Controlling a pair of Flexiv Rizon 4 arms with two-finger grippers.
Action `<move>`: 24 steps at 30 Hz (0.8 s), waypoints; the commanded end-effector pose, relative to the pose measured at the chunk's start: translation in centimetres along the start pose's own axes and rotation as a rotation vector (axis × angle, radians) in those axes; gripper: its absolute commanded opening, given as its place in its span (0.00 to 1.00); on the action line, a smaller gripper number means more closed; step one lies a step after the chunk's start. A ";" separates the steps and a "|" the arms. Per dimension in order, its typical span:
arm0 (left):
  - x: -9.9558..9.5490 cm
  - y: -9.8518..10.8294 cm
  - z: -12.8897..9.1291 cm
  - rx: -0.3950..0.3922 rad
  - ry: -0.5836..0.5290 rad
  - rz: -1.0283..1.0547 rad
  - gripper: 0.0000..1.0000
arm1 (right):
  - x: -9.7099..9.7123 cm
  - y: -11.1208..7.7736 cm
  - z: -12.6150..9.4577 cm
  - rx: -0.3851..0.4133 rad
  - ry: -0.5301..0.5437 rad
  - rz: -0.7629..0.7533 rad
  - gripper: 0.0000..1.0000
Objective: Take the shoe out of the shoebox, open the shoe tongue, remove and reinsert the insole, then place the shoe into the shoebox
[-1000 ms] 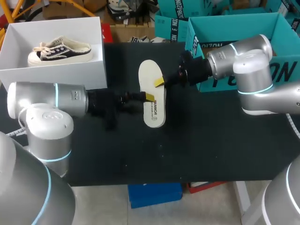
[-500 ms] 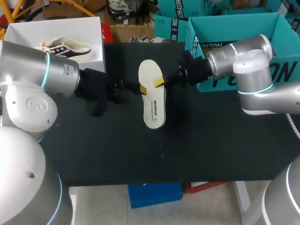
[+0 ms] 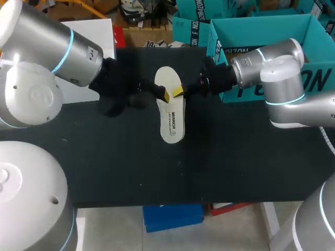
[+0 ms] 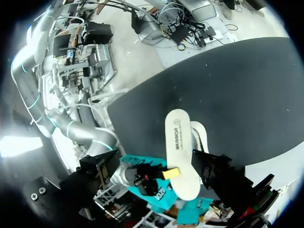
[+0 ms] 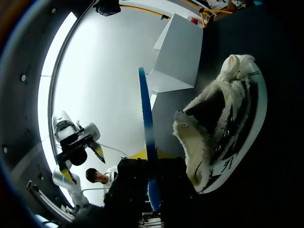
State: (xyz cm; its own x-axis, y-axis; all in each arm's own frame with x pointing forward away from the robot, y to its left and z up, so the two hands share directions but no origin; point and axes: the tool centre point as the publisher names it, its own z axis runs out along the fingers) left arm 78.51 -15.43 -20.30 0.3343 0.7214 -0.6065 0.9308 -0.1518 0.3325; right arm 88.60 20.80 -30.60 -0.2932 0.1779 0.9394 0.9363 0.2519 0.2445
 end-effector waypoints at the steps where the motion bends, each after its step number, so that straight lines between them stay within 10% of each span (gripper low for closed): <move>1: -0.6 0.6 0.5 0.018 0.260 0.002 1.00 | 0.0 0.1 0.1 0.002 0.000 0.001 0.00; 24: -1.6 1.1 0.8 -0.026 0.223 0.016 1.00 | 0.0 0.1 0.1 0.002 0.000 0.001 0.00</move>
State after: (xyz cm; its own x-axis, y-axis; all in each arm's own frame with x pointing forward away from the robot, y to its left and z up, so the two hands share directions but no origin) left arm 79.33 -16.83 -19.33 0.2965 0.8612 -0.4128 0.9286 -0.1590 0.3353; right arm 88.60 20.80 -30.60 -0.2932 0.1779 0.9394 0.9363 0.2520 0.2445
